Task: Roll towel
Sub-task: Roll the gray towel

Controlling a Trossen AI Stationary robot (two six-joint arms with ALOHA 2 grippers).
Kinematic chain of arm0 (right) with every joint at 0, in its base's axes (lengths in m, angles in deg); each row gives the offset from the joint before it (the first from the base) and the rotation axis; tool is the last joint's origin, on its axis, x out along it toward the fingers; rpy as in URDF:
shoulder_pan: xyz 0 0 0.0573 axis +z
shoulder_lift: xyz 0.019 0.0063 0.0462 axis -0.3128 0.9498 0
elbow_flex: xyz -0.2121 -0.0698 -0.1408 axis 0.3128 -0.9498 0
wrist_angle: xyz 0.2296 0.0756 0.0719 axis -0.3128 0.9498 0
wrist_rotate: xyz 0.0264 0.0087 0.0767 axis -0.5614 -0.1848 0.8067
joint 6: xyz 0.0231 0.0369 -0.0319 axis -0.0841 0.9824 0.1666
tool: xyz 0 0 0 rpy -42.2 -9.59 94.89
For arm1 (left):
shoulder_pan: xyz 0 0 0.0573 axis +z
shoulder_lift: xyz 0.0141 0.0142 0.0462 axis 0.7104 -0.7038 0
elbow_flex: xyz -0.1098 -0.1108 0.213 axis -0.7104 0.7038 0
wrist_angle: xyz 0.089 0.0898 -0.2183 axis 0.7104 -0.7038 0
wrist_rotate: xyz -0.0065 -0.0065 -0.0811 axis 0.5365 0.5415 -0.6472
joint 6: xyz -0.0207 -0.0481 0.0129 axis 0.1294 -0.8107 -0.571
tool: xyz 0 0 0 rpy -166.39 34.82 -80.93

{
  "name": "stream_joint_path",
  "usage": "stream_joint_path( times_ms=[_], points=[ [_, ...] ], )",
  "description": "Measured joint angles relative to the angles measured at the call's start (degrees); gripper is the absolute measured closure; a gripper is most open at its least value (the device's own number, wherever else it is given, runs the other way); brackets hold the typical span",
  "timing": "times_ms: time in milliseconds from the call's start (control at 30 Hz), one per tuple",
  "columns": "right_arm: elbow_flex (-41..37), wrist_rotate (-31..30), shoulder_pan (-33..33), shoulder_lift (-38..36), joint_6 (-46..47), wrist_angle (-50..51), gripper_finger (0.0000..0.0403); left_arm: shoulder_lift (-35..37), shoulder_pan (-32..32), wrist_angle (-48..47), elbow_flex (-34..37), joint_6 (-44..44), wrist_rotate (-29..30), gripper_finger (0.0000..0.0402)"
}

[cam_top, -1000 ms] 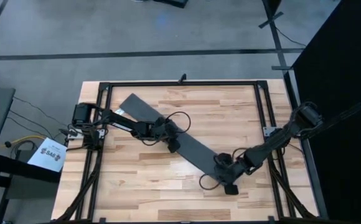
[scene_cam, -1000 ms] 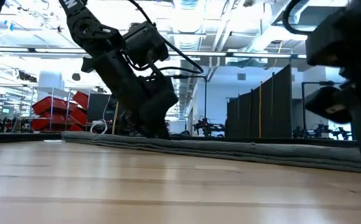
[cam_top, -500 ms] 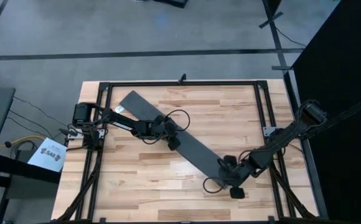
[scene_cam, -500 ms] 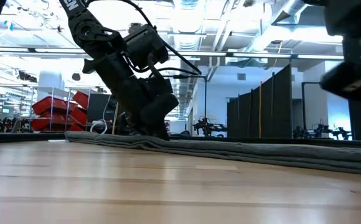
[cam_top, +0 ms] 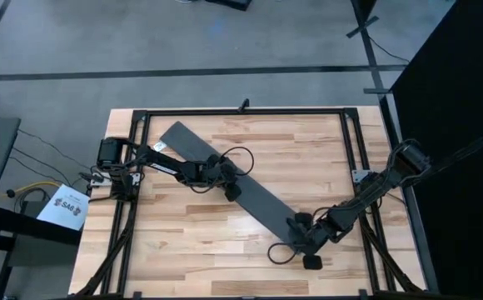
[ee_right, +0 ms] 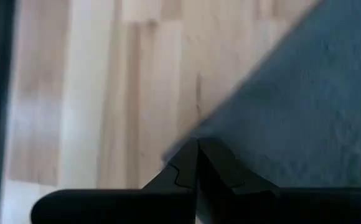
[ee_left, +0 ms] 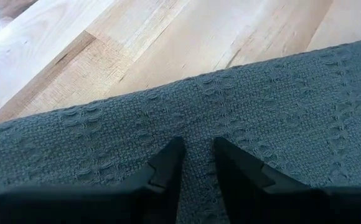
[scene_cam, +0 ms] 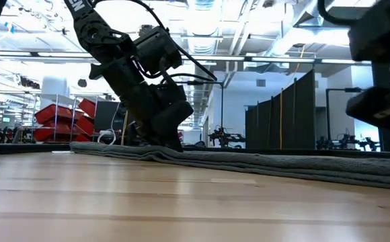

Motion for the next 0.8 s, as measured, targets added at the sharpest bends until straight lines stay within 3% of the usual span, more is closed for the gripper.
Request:
stream_joint_path(
  times_ms=[167,267,433,800],
  points=[
    [2.52,0.0,0.91,-0.15,-2.39,0.41,0.0403,0.0,0.0,0.0,0.0,-0.07,0.0,0.032],
    [4.89,-0.28,1.53,-0.17,-1.45,8.11,0.0403,-0.02,0.0,0.1,0.02,0.03,0.0,0.032],
    [5.64,-6.86,1.23,0.25,3.78,19.41,0.0403,-0.04,-0.11,0.95,0.09,0.47,0.02,0.032],
    [5.68,-4.41,-0.11,4.13,-5.03,7.0,0.0403,-0.07,-0.11,1.09,0.11,0.51,-0.02,0.032]
  ],
)
